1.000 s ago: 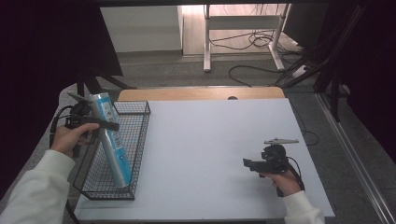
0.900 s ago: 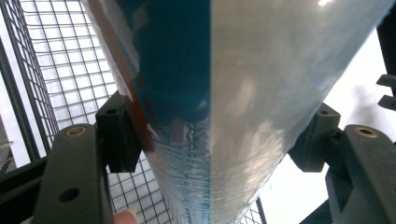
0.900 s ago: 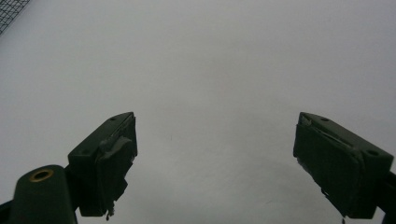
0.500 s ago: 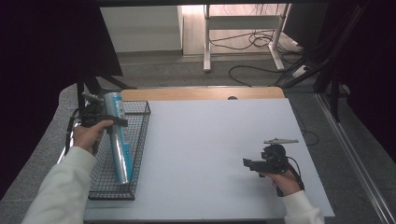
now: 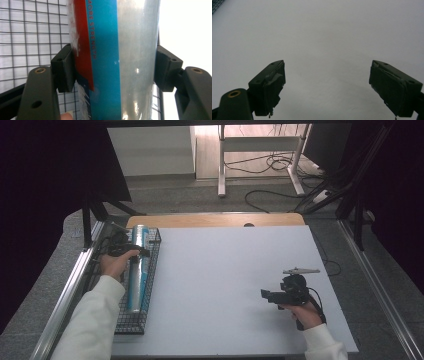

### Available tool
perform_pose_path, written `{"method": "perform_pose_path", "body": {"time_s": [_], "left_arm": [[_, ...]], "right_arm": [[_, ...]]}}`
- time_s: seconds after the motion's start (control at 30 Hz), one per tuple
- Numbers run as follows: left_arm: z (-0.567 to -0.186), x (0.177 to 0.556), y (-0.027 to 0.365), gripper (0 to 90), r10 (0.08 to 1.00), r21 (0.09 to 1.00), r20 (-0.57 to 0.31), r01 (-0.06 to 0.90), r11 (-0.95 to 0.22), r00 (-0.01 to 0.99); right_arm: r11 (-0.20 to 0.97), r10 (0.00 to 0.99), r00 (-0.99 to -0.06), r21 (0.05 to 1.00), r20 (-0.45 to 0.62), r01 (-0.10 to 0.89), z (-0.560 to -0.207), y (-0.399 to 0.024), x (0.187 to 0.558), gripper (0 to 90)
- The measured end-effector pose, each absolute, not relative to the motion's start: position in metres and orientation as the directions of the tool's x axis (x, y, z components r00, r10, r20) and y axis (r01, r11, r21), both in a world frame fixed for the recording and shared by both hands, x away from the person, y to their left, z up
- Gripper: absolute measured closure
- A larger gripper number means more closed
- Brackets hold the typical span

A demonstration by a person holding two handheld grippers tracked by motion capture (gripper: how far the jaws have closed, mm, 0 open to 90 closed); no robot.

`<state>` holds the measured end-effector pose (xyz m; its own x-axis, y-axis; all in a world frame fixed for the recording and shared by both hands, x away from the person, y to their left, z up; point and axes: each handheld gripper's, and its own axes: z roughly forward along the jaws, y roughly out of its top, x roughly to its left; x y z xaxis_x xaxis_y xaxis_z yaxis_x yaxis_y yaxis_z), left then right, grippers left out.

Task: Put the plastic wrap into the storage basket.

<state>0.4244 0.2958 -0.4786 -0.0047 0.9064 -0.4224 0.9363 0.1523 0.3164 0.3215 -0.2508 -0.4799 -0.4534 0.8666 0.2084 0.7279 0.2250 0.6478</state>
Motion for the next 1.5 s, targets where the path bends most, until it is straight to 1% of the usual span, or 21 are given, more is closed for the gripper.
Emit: {"method": "perform_pose_path", "body": {"time_s": [0.13, 0.23, 0.27, 0.3, 0.33, 0.37, 0.5, 0.57, 0.7, 0.9, 0.93, 0.97, 1.0, 1.03, 1.1, 1.13, 1.17, 1.2, 1.3, 1.43, 1.5], "left_arm": [[-0.486, 0.428, 0.293, 31.2, 0.916, 0.305, -0.400, 0.939, 0.162, -0.028], [-0.496, 0.430, 0.290, 30.0, 0.934, 0.263, -0.354, 0.954, 0.145, -0.045], [-0.493, 0.427, 0.291, 25.9, 0.938, 0.305, -0.346, 0.942, 0.140, -0.027], [-0.493, 0.427, 0.291, 23.9, 0.938, 0.305, -0.346, 0.942, 0.140, -0.027], [-0.488, 0.425, 0.290, 23.9, 0.940, 0.323, -0.341, 0.936, 0.140, -0.023], [-0.479, 0.421, 0.288, 19.3, 0.942, 0.357, -0.335, 0.926, 0.124, 0.003], [-0.471, 0.415, 0.287, 15.7, 0.945, 0.377, -0.326, 0.919, 0.111, 0.020], [-0.464, 0.408, 0.287, 13.7, 0.947, 0.408, -0.321, 0.907, 0.103, 0.037], [-0.451, 0.388, 0.285, 14.0, 0.942, 0.474, -0.323, 0.877, 0.077, 0.092], [-0.430, 0.352, 0.277, 14.2, 0.933, 0.547, -0.291, 0.837, -0.020, 0.213], [-0.424, 0.341, 0.273, 14.5, 0.926, 0.571, -0.282, 0.820, -0.047, 0.249], [-0.424, 0.341, 0.273, 14.6, 0.926, 0.571, -0.282, 0.820, -0.047, 0.249], [-0.419, 0.324, 0.266, 14.9, 0.912, 0.600, -0.272, 0.795, -0.089, 0.307], [-0.419, 0.324, 0.266, 15.1, 0.912, 0.600, -0.272, 0.795, -0.089, 0.307], [-0.417, 0.309, 0.258, 15.1, 0.904, 0.616, -0.246, 0.777, -0.132, 0.349], [-0.418, 0.296, 0.250, 15.4, 0.888, 0.622, -0.241, 0.765, -0.168, 0.391], [-0.419, 0.287, 0.245, 15.5, 0.876, 0.630, -0.247, 0.756, -0.178, 0.413], [-0.419, 0.287, 0.245, 15.6, 0.876, 0.630, -0.247, 0.756, -0.178, 0.413], [-0.426, 0.263, 0.232, 15.9, 0.840, 0.652, -0.280, 0.734, -0.189, 0.465], [-0.430, 0.254, 0.224, 16.3, 0.820, 0.672, -0.307, 0.720, -0.174, 0.484], [-0.438, 0.252, 0.212, 16.6, 0.813, 0.674, -0.299, 0.714, -0.192, 0.500]], "right_arm": [[0.227, 0.867, -0.452, 0.644, 0.207, 0.730, -0.480, -0.252, 0.321, 13.9], [0.223, 0.869, -0.449, 0.645, 0.208, 0.731, -0.481, -0.253, 0.322, 13.9], [0.223, 0.869, -0.449, 0.645, 0.208, 0.731, -0.480, -0.253, 0.322, 13.9], [0.223, 0.869, -0.449, 0.645, 0.208, 0.731, -0.480, -0.253, 0.322, 13.9], [0.224, 0.869, -0.449, 0.644, 0.209, 0.732, -0.480, -0.253, 0.322, 13.9], [0.225, 0.869, -0.450, 0.646, 0.206, 0.729, -0.481, -0.253, 0.322, 13.9], [0.229, 0.867, -0.455, 0.649, 0.202, 0.726, -0.480, -0.252, 0.321, 13.9], [0.230, 0.865, -0.459, 0.652, 0.203, 0.722, -0.478, -0.252, 0.320, 13.9], [0.230, 0.864, -0.461, 0.655, 0.203, 0.719, -0.478, -0.253, 0.319, 13.8], [0.234, 0.860, -0.469, 0.663, 0.200, 0.711, -0.477, -0.253, 0.319, 13.8], [0.240, 0.859, -0.475, 0.668, 0.193, 0.705, -0.477, -0.252, 0.319, 13.7], [0.240, 0.859, -0.475, 0.668, 0.193, 0.705, -0.477, -0.252, 0.319, 13.7], [0.243, 0.857, -0.477, 0.666, 0.193, 0.705, -0.477, -0.252, 0.318, 13.7], [0.243, 0.857, -0.477, 0.666, 0.193, 0.705, -0.477, -0.252, 0.318, 13.7], [0.246, 0.855, -0.482, 0.669, 0.192, 0.701, -0.476, -0.253, 0.317, 13.7], [0.251, 0.852, -0.490, 0.674, 0.187, 0.695, -0.476, -0.253, 0.317, 13.7], [0.257, 0.851, -0.493, 0.673, 0.183, 0.693, -0.476, -0.253, 0.317, 13.7], [0.257, 0.851, -0.493, 0.673, 0.183, 0.693, -0.476, -0.253, 0.317, 13.7], [0.263, 0.846, -0.502, 0.680, 0.179, 0.685, -0.476, -0.254, 0.315, 13.7], [0.269, 0.843, -0.510, 0.684, 0.174, 0.679, -0.476, -0.254, 0.313, 13.7], [0.277, 0.837, -0.520, 0.689, 0.170, 0.670, -0.477, -0.254, 0.312, 13.7]]}}
